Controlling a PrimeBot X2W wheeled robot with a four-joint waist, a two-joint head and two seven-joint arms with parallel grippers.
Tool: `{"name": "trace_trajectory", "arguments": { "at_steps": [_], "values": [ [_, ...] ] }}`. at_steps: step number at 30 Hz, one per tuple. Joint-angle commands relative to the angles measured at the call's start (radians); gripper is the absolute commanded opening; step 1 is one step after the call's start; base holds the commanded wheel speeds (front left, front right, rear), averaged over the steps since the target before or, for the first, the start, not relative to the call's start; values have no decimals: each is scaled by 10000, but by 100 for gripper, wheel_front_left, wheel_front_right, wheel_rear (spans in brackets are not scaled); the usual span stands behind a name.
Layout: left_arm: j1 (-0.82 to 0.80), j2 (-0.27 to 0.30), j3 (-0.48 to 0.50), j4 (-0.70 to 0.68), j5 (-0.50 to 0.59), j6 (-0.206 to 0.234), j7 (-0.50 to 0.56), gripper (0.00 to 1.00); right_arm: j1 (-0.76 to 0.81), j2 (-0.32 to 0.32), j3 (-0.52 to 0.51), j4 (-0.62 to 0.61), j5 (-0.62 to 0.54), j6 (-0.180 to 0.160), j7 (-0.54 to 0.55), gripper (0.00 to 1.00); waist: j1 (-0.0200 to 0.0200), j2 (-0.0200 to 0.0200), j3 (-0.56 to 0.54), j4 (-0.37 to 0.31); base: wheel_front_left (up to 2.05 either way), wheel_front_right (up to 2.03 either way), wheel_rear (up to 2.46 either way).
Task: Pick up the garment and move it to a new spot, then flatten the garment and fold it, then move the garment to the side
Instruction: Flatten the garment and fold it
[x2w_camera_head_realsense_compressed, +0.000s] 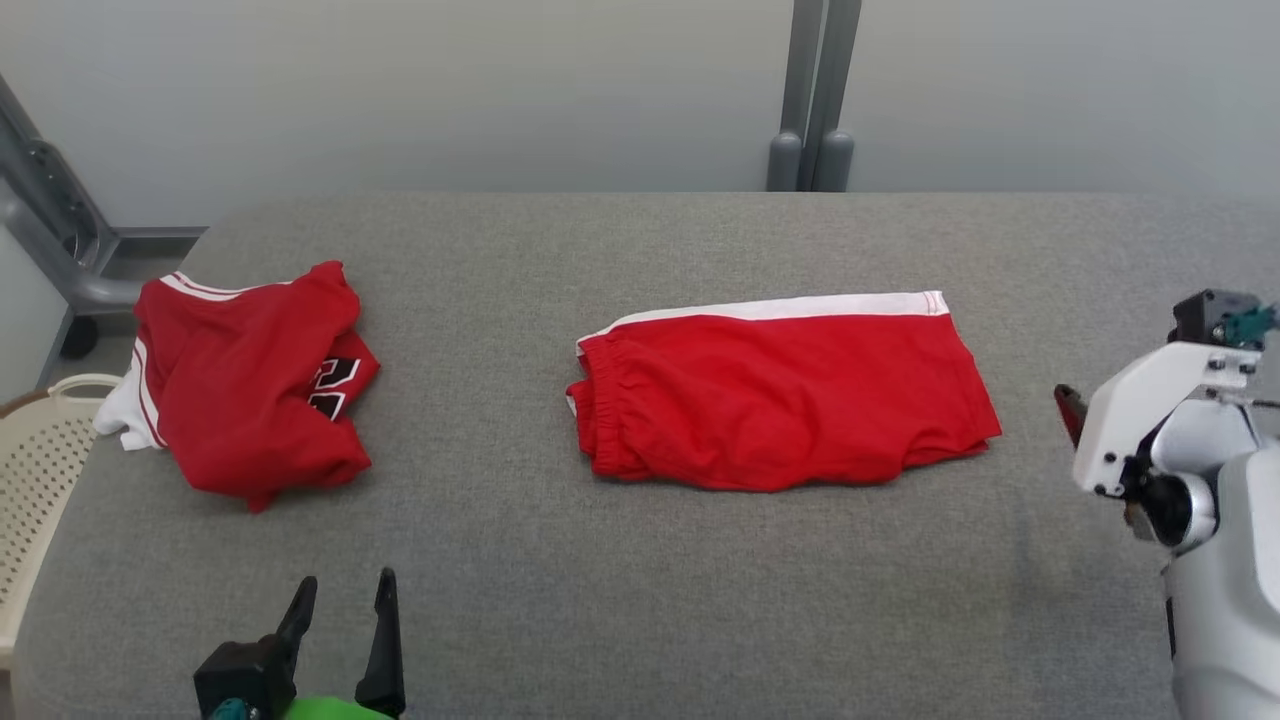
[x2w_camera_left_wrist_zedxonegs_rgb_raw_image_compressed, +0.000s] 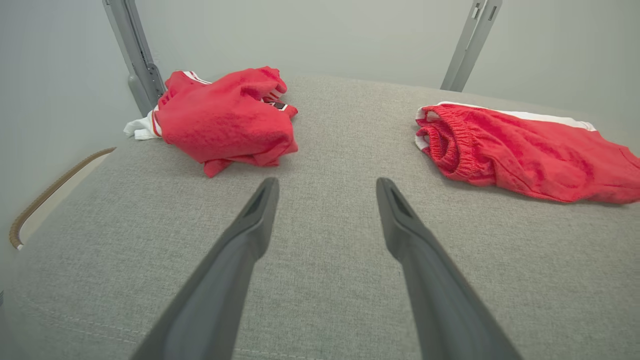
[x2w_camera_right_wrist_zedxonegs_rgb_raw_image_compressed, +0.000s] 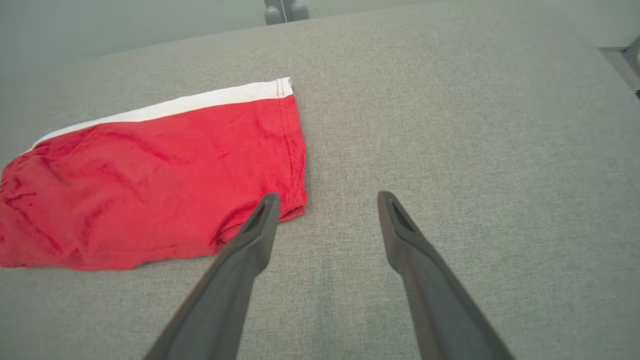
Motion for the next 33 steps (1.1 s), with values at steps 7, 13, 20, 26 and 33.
{"name": "trace_trajectory", "arguments": {
  "at_steps": [7, 13, 20, 26, 33],
  "values": [
    [-775, 182, -183, -506, 310, -76, 99, 100, -1610, -593, -296, 1194, -553, -2, 1116, 100, 0, 0, 1424, 845, 0, 0, 0],
    [-1325, 144, -391, -968, 504, -38, 249, 100, -2579, -1061, -206, 1997, -781, -2, 843, 100, 0, 0, 2369, 1226, 0, 0, 0],
    [-1777, 34, -599, -1102, 568, -117, 274, 100, -3211, -1197, -539, 3056, -958, -2, -77, 100, 0, 0, 3019, 1508, 0, 0, 0],
    [-1918, 71, -632, -1049, 573, -117, 167, 100, -3532, -1021, -565, 3760, -1005, -4, -682, 100, 0, 0, 3322, 1607, 0, 0, 0],
    [-1982, 39, -698, -922, 500, -125, 125, 100, -3839, -908, -684, 4607, -1103, -1, -690, 100, 0, 0, 3439, 1711, 0, 0, 0]
  ]
}}
